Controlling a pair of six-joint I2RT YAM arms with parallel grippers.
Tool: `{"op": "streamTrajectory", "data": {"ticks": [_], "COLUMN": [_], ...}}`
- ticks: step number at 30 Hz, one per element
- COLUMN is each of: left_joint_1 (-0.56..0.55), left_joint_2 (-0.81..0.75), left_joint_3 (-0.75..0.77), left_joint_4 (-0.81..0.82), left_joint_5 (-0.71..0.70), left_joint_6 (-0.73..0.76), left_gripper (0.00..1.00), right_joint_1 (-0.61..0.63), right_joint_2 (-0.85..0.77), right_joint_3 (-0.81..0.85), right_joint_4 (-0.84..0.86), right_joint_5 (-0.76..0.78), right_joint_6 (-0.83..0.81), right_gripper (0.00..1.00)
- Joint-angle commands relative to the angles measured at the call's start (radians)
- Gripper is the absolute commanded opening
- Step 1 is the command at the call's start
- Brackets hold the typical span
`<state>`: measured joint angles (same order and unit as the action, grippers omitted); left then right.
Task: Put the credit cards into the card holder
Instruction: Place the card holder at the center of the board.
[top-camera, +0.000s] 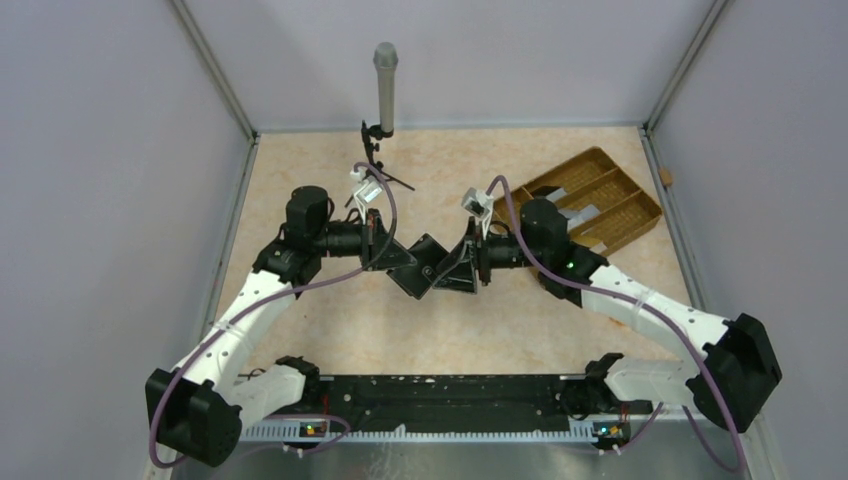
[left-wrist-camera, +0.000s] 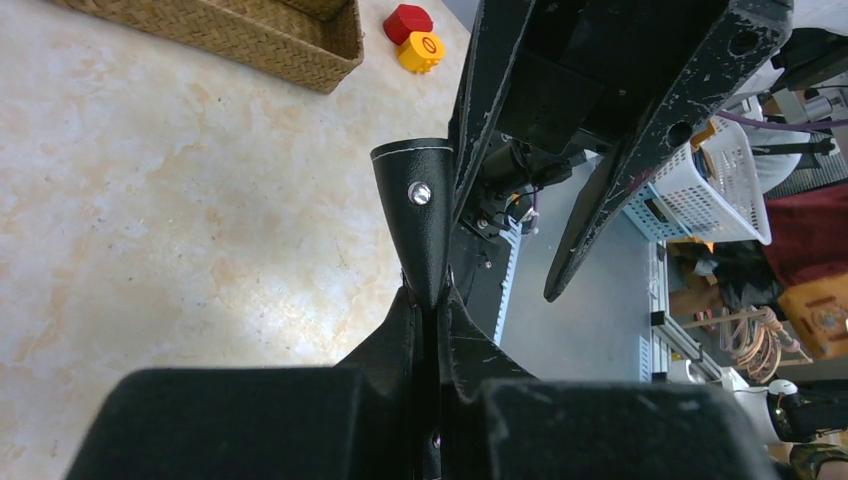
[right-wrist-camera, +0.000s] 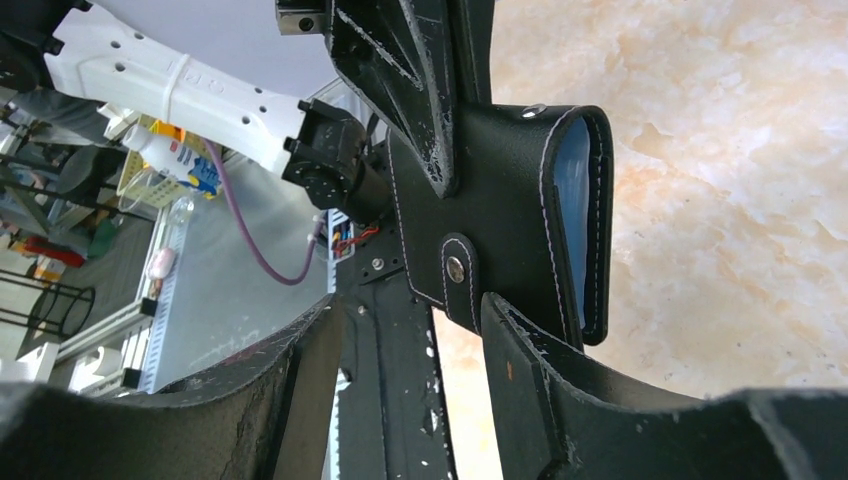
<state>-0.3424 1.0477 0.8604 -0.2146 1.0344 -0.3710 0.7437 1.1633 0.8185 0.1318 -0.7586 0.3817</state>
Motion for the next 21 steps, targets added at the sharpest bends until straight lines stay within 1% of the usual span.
{"op": "streamTrajectory", "data": {"ticks": [1, 6, 8, 10, 12, 16, 20, 21], "left_joint_1": [-0.012, -0.015, -0.015, -0.015, -0.015, -0.012, -0.013, -0.013], "left_joint_2": [-0.015, -0.018, -0.02, -0.017, -0.014, -0.011, 0.0, 0.007], "left_joint_3": [-0.001, -0.003, -0.005, -0.007, -0.006, -0.003, 0.005, 0.009], "left_joint_4": [0.085, 0.098, 0.101, 0.096, 0.084, 0.062, 0.028, 0.018], "left_joint_5": [0.079, 0.106, 0.093, 0.073, 0.051, 0.001, -0.049, -0.063], "left_joint_6": [-0.014, -0.025, -0.025, -0.018, -0.01, 0.004, 0.02, 0.024], "left_gripper": [0.0, 0.0, 0.0, 0.0, 0.0, 0.0, 0.0, 0.0], "right_joint_1": [-0.009, -0.009, -0.009, -0.007, -0.005, 0.011, 0.021, 0.023], "right_joint_2": [0.031, 0.048, 0.059, 0.071, 0.081, 0.087, 0.084, 0.081], "right_joint_3": [0.021, 0.027, 0.034, 0.035, 0.036, 0.042, 0.049, 0.052], "right_joint_4": [0.062, 0.067, 0.064, 0.085, 0.106, 0.118, 0.125, 0.122], "right_joint_5": [-0.057, -0.048, -0.062, -0.087, -0.111, -0.13, -0.146, -0.153], "right_joint_6": [-0.025, -0.043, -0.047, -0.035, -0.02, -0.021, -0.022, -0.025], "right_gripper": [0.52, 0.53, 0.52, 0.49, 0.43, 0.25, 0.03, 0.0]}}
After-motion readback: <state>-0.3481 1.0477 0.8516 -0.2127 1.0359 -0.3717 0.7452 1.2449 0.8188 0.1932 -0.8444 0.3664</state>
